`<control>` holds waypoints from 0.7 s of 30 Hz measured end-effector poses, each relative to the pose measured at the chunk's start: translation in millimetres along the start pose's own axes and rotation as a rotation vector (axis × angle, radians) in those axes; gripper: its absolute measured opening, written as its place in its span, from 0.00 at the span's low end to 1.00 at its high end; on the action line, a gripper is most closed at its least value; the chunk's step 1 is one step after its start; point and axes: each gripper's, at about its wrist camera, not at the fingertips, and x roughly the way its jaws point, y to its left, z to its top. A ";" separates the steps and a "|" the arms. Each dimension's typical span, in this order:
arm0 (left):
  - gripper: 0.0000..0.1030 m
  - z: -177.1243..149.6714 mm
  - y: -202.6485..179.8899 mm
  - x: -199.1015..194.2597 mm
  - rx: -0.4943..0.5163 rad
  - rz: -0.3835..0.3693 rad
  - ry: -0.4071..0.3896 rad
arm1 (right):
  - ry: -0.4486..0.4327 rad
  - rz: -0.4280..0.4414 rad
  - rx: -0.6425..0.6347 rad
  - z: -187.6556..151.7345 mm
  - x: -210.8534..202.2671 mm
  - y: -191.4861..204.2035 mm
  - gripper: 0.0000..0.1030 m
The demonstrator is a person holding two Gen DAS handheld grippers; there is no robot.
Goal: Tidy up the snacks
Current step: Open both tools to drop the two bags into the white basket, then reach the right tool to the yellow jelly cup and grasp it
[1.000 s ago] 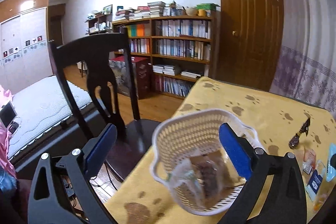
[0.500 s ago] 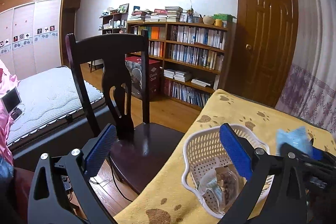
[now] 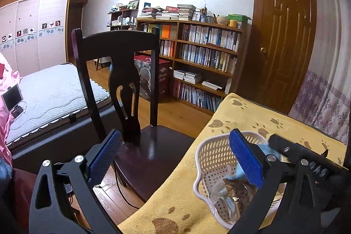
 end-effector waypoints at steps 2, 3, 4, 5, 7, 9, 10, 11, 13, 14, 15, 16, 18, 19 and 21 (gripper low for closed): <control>0.97 -0.9 -2.9 -0.3 0.008 -0.004 0.001 | -0.009 -0.014 0.018 1.1 -4.2 -7.6 0.85; 0.97 -1.0 -4.3 -0.6 0.011 -0.007 0.001 | -0.012 -0.018 0.021 -0.1 -7.2 -10.4 0.85; 0.97 -0.8 -5.7 -1.5 0.014 -0.011 0.000 | -0.018 -0.025 0.028 -1.6 -11.5 -13.7 0.85; 0.97 -0.9 -7.4 -2.2 0.017 -0.014 -0.001 | -0.022 -0.032 0.035 -3.6 -14.7 -16.2 0.85; 0.97 -1.4 -10.6 -4.2 0.024 -0.020 -0.003 | -0.031 -0.045 0.046 -8.7 -22.6 -20.8 0.85; 0.97 -1.7 -13.6 -5.8 0.029 -0.027 -0.004 | -0.036 -0.060 0.044 -15.6 -29.7 -23.8 0.85; 0.97 -1.2 -14.7 -6.3 0.031 -0.028 -0.005 | -0.038 -0.070 0.038 -19.0 -31.9 -24.7 0.85; 0.97 -1.4 -16.5 -7.7 0.034 -0.032 -0.007 | -0.039 -0.083 0.032 -22.6 -35.1 -25.5 0.85; 0.97 -1.9 -20.3 -11.1 0.040 -0.043 -0.010 | -0.041 -0.110 0.021 -31.6 -42.5 -27.1 0.84; 0.97 -2.3 -22.2 -13.0 0.044 -0.046 -0.014 | -0.042 -0.121 0.018 -34.9 -45.8 -28.7 0.84; 0.97 -2.7 -25.5 -15.7 0.052 -0.053 -0.020 | -0.044 -0.135 0.013 -38.9 -50.1 -30.7 0.83; 0.97 -2.8 -27.5 -17.2 0.058 -0.056 -0.021 | -0.049 -0.154 0.005 -44.2 -56.1 -33.1 0.83; 0.97 -3.3 -32.8 -21.7 0.075 -0.065 -0.030 | -0.052 -0.184 -0.009 -52.5 -66.0 -37.5 0.80; 0.97 -3.7 -34.7 -23.5 0.077 -0.065 -0.033 | -0.051 -0.205 -0.018 -58.1 -71.8 -41.1 0.78; 0.97 -5.2 -39.9 -27.7 0.087 -0.080 -0.038 | -0.047 -0.242 -0.017 -67.7 -82.2 -50.1 0.75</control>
